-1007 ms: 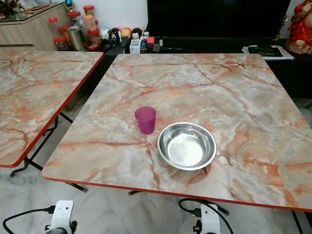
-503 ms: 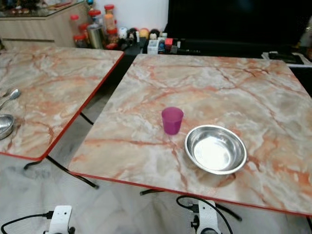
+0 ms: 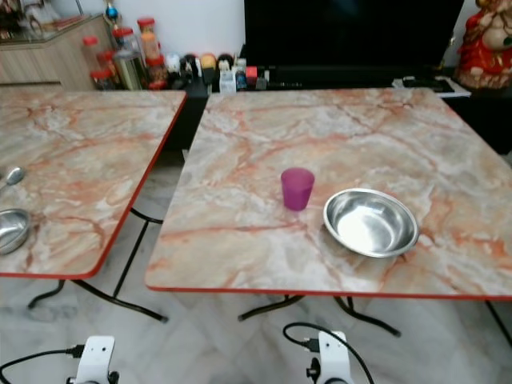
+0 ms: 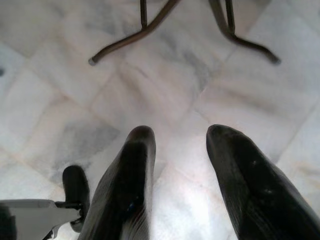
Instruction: Setting the table
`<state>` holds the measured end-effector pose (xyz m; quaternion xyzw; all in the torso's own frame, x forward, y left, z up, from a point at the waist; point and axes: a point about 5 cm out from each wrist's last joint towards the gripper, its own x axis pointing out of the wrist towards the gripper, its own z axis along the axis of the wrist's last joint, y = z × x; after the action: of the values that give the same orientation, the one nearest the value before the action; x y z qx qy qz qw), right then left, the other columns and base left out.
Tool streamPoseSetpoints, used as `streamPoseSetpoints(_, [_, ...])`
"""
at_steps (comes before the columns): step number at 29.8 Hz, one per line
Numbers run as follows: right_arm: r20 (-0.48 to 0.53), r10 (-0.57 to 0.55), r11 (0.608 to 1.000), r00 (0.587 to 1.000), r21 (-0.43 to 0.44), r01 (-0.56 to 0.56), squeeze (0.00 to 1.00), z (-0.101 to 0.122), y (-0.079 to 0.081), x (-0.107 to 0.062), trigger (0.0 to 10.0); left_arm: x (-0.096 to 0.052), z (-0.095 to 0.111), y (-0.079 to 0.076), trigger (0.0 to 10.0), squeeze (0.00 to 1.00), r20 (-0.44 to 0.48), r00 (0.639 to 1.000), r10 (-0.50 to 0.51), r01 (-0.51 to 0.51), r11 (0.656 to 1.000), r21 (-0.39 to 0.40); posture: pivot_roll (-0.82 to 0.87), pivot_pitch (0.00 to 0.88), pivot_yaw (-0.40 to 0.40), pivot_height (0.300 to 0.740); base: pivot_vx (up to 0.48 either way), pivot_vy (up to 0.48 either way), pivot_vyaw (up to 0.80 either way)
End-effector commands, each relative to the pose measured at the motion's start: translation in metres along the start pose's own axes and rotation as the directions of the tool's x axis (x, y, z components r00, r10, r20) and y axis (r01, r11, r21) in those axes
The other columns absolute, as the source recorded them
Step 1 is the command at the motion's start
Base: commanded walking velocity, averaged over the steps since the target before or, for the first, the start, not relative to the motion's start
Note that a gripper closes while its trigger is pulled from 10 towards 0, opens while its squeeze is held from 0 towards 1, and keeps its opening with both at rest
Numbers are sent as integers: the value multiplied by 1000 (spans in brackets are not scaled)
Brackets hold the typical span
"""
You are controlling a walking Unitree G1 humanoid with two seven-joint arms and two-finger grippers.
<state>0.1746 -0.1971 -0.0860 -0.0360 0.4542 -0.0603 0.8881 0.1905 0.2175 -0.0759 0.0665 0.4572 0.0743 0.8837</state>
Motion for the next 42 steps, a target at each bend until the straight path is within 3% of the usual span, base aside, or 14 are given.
streamPoseSetpoints(1, [-1,15,1000,1000,0,-15,0,1,6,0,10000,-1,-5,7,10000,0,-17,1000,19,-18,1000,22,6,0,73,740,0,450,0])
streamPoseSetpoints(42, [7,13,1000,1000,0,-13,0,3,5,1,10000,-1,-7,6,10000,0,-22,1000,22,-21,1000,16,14,0,71,740,0,449,0])
